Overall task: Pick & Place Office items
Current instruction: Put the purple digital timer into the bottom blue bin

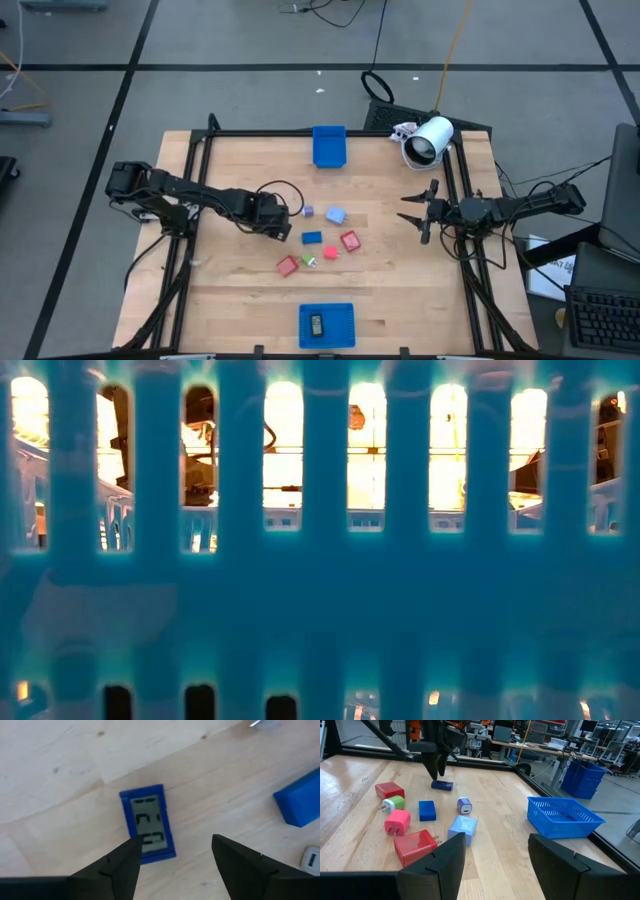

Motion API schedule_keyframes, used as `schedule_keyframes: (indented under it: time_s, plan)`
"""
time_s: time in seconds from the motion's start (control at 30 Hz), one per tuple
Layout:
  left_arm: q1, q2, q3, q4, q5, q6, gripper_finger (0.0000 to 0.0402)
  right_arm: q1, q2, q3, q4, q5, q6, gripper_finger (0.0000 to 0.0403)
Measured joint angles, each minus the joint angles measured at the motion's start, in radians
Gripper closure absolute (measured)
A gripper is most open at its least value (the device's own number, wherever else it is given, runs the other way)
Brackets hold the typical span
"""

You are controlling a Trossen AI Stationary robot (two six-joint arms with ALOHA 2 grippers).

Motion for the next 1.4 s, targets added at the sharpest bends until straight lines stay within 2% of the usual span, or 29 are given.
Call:
schedule_keyframes:
  time_s: [0.2, 0.8, 1.03, 1.4]
  plan:
    - [0.000, 0.015, 0.000, -0.105, -0.028, -0.065, 0.0165, 0.000, 0.000, 0.000, 0.000, 0.000, 0.000, 0.0198]
    - [-0.013, 0.054, 0.001, -0.058, -0.054, -0.076, 0.0105, 0.000, 0.000, 0.000, 0.000, 0.000, 0.000, 0.0197]
    - [-0.013, 0.106, 0.001, -0.044, -0.053, -0.055, 0.0088, 0.000, 0.000, 0.000, 0.000, 0.000, 0.000, 0.0198]
    - [-0.020, 0.162, 0.004, -0.016, -0.045, -0.077, 0.0104, 0.000, 0.000, 0.000, 0.000, 0.000, 0.000, 0.0196]
